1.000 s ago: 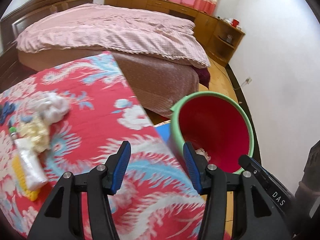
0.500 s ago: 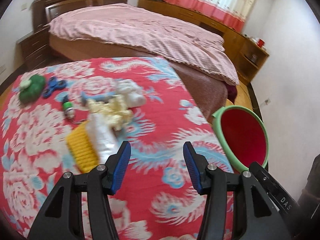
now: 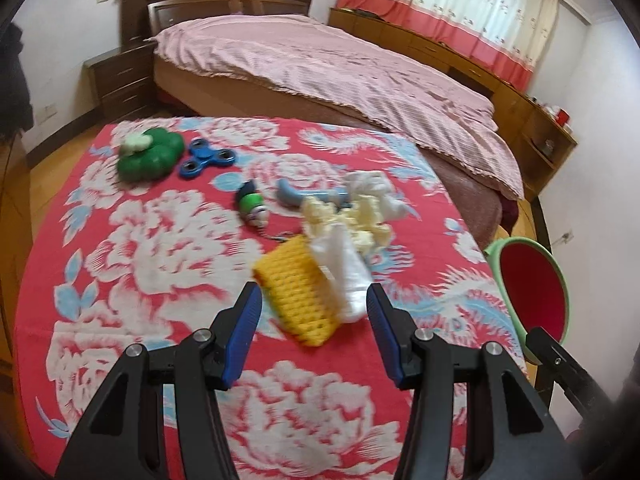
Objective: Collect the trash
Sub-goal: 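Grasp the white plastic packet with the right gripper while the left grasps the yellow foam net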
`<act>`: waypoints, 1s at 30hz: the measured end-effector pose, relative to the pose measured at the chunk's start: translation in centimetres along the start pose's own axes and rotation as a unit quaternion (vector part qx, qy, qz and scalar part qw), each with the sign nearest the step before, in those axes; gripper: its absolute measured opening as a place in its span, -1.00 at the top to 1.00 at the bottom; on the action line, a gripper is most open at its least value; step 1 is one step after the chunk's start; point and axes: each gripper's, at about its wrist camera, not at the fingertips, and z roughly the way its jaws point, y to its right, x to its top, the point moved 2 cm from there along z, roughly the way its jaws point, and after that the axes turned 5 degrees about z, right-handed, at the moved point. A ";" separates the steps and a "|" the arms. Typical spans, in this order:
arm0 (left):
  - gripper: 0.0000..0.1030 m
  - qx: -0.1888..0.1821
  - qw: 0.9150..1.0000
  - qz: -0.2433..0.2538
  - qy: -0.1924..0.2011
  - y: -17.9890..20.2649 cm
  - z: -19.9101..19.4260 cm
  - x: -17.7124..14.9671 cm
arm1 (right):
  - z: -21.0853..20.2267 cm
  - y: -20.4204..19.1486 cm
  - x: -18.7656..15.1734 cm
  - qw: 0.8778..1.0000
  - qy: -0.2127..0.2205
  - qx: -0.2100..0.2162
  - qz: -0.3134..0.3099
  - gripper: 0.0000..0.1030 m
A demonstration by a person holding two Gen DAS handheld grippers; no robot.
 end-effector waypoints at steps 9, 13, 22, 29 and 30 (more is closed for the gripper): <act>-0.06 0.020 0.999 -0.038 -0.005 -4.2 0.4 -0.5 | 2.4 -3.7 -0.7 0.999 -0.033 0.019 -0.035 0.29; -0.06 0.027 0.998 -0.048 -0.008 -5.5 0.6 -0.7 | 3.5 -5.4 -1.0 0.997 -0.044 0.022 -0.055 0.28; -0.06 0.037 0.996 -0.074 -0.014 -8.1 1.0 -1.3 | 6.0 -8.6 -1.7 0.993 -0.061 0.037 -0.094 0.15; -0.06 0.043 0.995 -0.091 -0.018 -9.6 1.4 -1.7 | 8.8 -10.9 -2.2 0.988 -0.082 0.042 -0.126 0.14; -0.06 0.043 0.995 -0.093 -0.019 -9.8 1.4 -1.7 | 9.2 -11.1 -2.3 0.987 -0.086 0.041 -0.129 0.14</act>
